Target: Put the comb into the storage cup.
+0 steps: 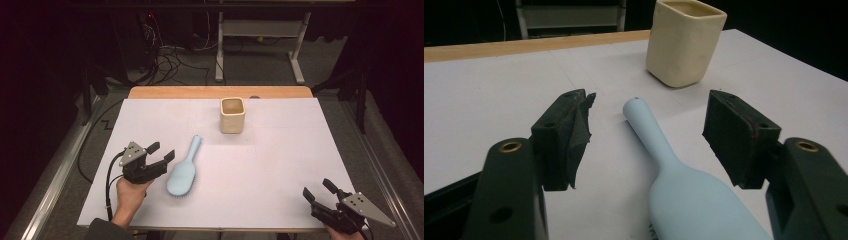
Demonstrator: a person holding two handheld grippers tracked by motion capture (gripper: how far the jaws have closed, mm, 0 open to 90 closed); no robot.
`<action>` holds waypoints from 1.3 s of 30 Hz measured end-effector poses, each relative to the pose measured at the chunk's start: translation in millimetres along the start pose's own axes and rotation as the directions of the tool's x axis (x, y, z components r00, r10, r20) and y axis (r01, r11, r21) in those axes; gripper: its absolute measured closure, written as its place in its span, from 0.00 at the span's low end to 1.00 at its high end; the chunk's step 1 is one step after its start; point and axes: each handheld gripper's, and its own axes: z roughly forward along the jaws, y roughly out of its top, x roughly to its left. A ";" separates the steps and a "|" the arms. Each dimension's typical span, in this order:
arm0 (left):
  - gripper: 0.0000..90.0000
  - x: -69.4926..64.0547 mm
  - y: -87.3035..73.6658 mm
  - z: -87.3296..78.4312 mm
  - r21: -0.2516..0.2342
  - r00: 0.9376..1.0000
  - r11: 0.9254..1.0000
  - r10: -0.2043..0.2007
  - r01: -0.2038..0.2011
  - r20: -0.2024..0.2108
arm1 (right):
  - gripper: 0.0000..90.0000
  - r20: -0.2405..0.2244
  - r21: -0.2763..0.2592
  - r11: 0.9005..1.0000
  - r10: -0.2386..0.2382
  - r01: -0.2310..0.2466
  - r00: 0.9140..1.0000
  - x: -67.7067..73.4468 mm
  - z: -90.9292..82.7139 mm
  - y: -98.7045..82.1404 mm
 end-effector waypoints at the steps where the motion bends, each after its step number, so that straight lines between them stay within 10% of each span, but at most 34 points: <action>1: 0.40 0.4 0.3 1.3 -0.001 1.000 1.000 -0.008 0.008 0.003 | 0.29 -0.002 -0.005 1.000 -0.002 0.002 1.000 0.6 -0.3 0.2; 14: 0.40 2.7 5.3 15.0 0.015 1.000 1.000 -0.024 0.024 0.003 | 0.29 -0.006 0.001 1.000 -0.002 0.002 1.000 0.7 0.3 0.1; 39: 0.42 -6.1 43.0 51.0 0.189 1.000 0.982 -0.027 0.027 0.001 | 0.29 -0.008 0.002 1.000 -0.007 0.007 1.000 0.2 0.1 -0.2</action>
